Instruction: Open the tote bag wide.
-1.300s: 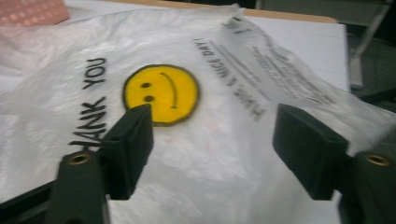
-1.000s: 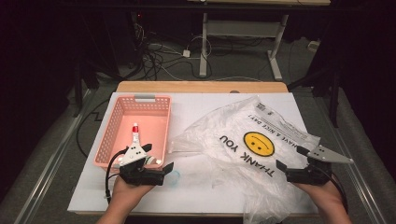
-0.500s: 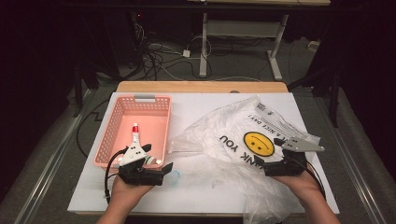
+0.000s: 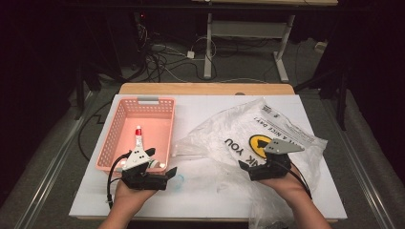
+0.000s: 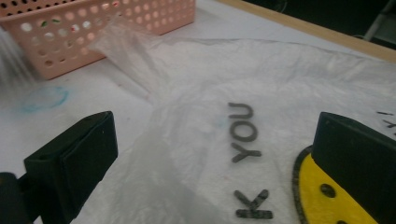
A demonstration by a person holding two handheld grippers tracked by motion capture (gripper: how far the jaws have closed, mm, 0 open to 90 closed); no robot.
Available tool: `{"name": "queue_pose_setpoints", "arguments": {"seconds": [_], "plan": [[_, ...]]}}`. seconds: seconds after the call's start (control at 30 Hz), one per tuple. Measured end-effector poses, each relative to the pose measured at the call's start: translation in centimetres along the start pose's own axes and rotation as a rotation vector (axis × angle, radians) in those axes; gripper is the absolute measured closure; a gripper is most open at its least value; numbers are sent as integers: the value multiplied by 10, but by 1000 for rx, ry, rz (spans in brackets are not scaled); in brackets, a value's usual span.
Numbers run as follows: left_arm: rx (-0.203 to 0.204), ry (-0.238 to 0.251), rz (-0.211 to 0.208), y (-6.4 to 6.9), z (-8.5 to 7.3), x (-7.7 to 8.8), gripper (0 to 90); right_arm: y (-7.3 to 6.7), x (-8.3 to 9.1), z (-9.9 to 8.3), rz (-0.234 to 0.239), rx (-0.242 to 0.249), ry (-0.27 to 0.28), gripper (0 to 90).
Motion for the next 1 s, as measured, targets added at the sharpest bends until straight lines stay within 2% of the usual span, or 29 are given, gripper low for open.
{"name": "queue_pose_setpoints", "arguments": {"seconds": [0.13, 0.17, 0.27, 0.3, 0.37, 0.4, 0.43, 0.5, 0.57, 0.63, 0.73, 0.83, 0.9, 1.0], "plan": [[-2, 1, 1, 1, 0, 1, 6, -13, 3, -5, 44, 23, -32, 65], [-1, 2, 1, 1, 0, 1, 6, -18, 5, -9, 71, 14, -45, 136], [2, 6, -1, 2, 0, 0, 6, -22, 6, -13, 92, 4, -63, 173], [1, 7, -1, 2, 0, 0, 6, -26, 6, -19, 111, 9, -95, 188], [2, 6, -3, 3, 0, 0, 6, -27, 6, -22, 113, 15, -113, 201], [1, 6, -5, 3, 0, -1, 6, -29, 4, -30, 116, 39, -162, 233], [1, 5, -6, 3, 0, -1, 6, -29, 4, -30, 116, 39, -162, 233], [-1, 2, -10, 3, 0, -1, 6, -30, 2, -37, 131, 67, -203, 255], [0, 2, -12, 3, 0, -2, 6, -32, 0, -42, 134, 61, -232, 264], [1, 4, -13, 3, 0, -2, 6, -32, -2, -47, 140, 93, -259, 277], [7, 10, -12, 2, 1, -1, 6, -32, -4, -53, 129, 116, -284, 365], [9, 12, -14, 2, 1, 0, 6, -26, -6, -56, 103, 110, -290, 451], [8, 12, -15, 3, 1, 0, 6, -26, -6, -57, 99, 95, -291, 474], [8, 9, -15, 3, 1, -1, 6, -23, -5, -58, 102, 109, -292, 587]]}}
Point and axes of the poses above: each handheld gripper's, and its own axes: x roughly backward along the jaws, z roughly out of its top, y roughly to its right, the point moved 8 cm from there along -x, roughly forward along the jaws, and after that the axes turned 8 degrees about y, right-handed, at the moved point
